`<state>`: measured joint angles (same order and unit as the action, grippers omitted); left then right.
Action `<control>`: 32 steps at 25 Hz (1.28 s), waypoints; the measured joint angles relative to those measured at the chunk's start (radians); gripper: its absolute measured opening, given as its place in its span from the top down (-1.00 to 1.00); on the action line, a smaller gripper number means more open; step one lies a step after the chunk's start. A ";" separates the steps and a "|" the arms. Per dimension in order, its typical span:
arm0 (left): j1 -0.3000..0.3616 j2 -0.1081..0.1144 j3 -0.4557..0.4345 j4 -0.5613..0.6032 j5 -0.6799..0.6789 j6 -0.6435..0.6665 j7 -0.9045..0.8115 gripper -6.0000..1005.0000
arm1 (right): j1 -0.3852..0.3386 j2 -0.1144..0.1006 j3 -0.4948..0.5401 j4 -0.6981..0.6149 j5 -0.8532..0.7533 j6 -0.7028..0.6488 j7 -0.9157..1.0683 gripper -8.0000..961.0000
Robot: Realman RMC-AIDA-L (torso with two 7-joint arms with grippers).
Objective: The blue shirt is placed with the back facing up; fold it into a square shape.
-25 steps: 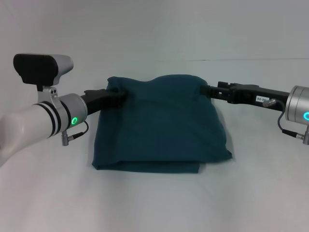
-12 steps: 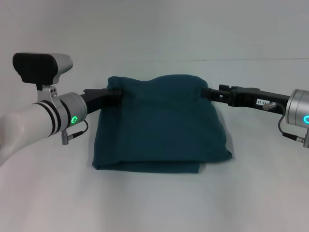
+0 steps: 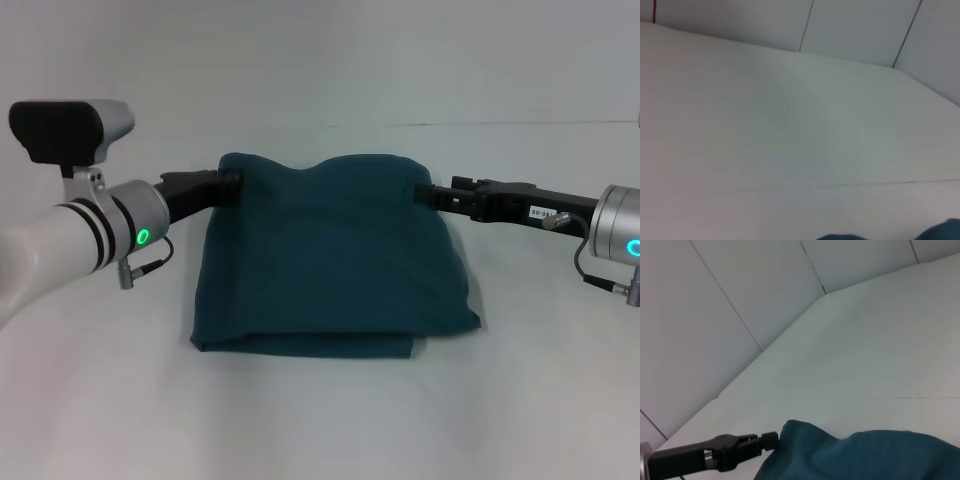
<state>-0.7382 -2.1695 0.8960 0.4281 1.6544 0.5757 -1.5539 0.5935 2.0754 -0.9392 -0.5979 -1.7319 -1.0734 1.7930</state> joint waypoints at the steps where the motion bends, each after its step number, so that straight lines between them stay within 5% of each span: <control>1: 0.001 0.001 0.000 0.003 -0.001 -0.001 0.000 0.82 | 0.000 0.000 0.000 0.000 0.000 0.000 0.000 -0.79; 21: 0.007 0.000 -0.002 0.015 -0.009 -0.003 0.000 0.68 | 0.000 0.000 -0.001 0.015 -0.008 0.016 -0.010 -0.79; 26: 0.007 0.000 0.003 0.014 -0.009 -0.006 0.000 0.27 | 0.002 0.001 -0.002 0.016 -0.008 0.018 -0.010 -0.79; 32: 0.005 -0.001 0.010 0.009 -0.008 -0.008 0.000 0.06 | 0.005 0.002 -0.004 0.018 -0.008 0.018 -0.011 -0.79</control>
<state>-0.7333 -2.1703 0.9063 0.4369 1.6461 0.5676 -1.5538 0.5980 2.0779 -0.9432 -0.5799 -1.7404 -1.0553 1.7825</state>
